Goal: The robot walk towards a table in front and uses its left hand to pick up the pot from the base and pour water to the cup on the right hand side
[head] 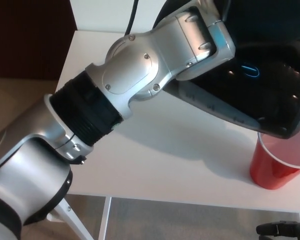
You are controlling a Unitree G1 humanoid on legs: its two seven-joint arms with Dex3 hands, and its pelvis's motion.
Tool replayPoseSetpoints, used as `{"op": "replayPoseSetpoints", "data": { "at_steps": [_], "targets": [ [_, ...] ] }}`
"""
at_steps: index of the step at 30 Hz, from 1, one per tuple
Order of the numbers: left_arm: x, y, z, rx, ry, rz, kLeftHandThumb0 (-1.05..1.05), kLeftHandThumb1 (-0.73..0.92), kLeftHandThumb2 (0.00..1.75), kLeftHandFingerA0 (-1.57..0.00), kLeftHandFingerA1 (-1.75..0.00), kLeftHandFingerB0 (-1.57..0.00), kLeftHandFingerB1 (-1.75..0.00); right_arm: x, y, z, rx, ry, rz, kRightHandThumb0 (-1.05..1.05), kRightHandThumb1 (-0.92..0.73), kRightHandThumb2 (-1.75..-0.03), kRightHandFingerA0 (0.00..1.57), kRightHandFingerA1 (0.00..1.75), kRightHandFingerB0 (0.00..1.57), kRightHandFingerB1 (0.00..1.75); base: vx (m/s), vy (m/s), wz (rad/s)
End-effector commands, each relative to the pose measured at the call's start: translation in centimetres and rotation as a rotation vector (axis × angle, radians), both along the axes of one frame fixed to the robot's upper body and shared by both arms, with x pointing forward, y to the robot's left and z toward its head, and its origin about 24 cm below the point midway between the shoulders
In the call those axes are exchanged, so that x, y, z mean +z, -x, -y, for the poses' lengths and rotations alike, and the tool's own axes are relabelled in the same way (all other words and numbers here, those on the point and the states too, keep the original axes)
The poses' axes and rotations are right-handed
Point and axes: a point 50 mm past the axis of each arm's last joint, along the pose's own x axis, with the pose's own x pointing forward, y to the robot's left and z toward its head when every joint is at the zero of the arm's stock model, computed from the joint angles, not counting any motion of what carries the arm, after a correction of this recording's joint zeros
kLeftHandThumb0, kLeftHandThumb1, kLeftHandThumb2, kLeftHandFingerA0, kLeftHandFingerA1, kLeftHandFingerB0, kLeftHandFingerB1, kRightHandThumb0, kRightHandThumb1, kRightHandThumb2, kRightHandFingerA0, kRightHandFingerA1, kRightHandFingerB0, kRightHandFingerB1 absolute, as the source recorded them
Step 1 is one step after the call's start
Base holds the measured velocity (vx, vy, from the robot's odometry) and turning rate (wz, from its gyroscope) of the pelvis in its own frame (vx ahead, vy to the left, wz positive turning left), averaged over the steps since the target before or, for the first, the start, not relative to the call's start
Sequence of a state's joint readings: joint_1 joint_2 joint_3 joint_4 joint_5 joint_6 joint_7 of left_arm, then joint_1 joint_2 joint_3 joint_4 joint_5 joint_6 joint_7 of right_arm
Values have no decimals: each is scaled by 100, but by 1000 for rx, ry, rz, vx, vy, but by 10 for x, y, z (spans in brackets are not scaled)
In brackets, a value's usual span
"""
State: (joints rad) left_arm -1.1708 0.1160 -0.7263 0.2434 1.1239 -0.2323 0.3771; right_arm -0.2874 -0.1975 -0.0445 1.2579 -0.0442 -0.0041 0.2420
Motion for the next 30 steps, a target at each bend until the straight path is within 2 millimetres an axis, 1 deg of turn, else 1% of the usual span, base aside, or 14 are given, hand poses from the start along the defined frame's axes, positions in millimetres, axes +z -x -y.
{"op": "replayPoseSetpoints", "data": {
  "at_steps": [1,5,6,16,17,18,20,21,22,23,24,25,29,30],
  "targets": [
    [3,4,3,-70,-33,104,-51,38,65,-121,-134,-89,-56,-1,3,2,11,3,-15,-59,-39,-79,65,78,59,73,0,0,0],
    [2,3,3,-69,-31,124,-52,38,65,-121,-134,-90,-56,-1,2,2,14,7,-18,-58,-39,-79,65,77,60,72,0,0,0],
    [2,2,2,-69,-34,126,-47,42,54,-116,-139,-96,-50,0,2,2,0,2,-15,-56,-37,-78,65,79,63,74,0,0,0],
    [3,0,-1,-87,-44,134,-47,44,54,-118,-135,-94,-49,1,0,2,-2,7,-4,-58,-35,-78,67,80,64,76,0,0,0],
    [3,0,-1,-56,49,2,-47,39,65,-120,-132,-86,-56,0,1,2,-8,6,-2,-63,-27,-93,71,83,66,80,0,0,0],
    [3,0,-2,-44,87,-59,-47,39,65,-120,-132,-86,-56,0,2,2,-11,5,0,-63,-27,-93,71,83,66,80,0,0,0],
    [11,-3,-4,-23,304,-293,-24,60,61,-104,-165,-92,-61,-1,2,1,-8,-2,-1,-58,-33,-80,69,81,65,78,0,0,0],
    [15,-4,-6,-21,352,-343,-24,60,61,-104,-165,-92,-61,-1,1,0,-7,-7,-2,-58,-33,-80,69,81,65,78,0,0,0],
    [27,-9,-12,1,455,-469,-15,58,90,-123,-142,-75,-114,0,0,0,-6,-17,3,-56,-34,-81,68,82,63,77,0,0,0],
    [31,-11,-14,6,493,-524,-15,58,90,-123,-142,-75,-114,1,0,0,-6,-21,5,-56,-34,-81,68,82,63,77,0,0,0],
    [45,-19,-24,36,611,-683,-2,73,72,-86,-165,-67,-142,1,-1,1,-2,-16,6,-57,-35,-80,67,80,63,76,0,0,0],
    [54,-24,-30,48,713,-803,-14,74,69,-92,-160,-72,-125,2,-1,2,2,-12,8,-59,-27,-91,67,81,63,78,0,0,0],
    [60,-28,-35,56,795,-881,-14,74,69,-92,-160,-72,-125,2,-2,2,4,-10,10,-59,-27,-91,67,81,63,78,0,0,0],
    [69,-42,-56,-27,996,-1070,-8,71,87,-112,-130,-80,-116,3,-3,2,11,2,11,-65,-27,-94,71,83,64,78,0,0,0]
  ]
}}
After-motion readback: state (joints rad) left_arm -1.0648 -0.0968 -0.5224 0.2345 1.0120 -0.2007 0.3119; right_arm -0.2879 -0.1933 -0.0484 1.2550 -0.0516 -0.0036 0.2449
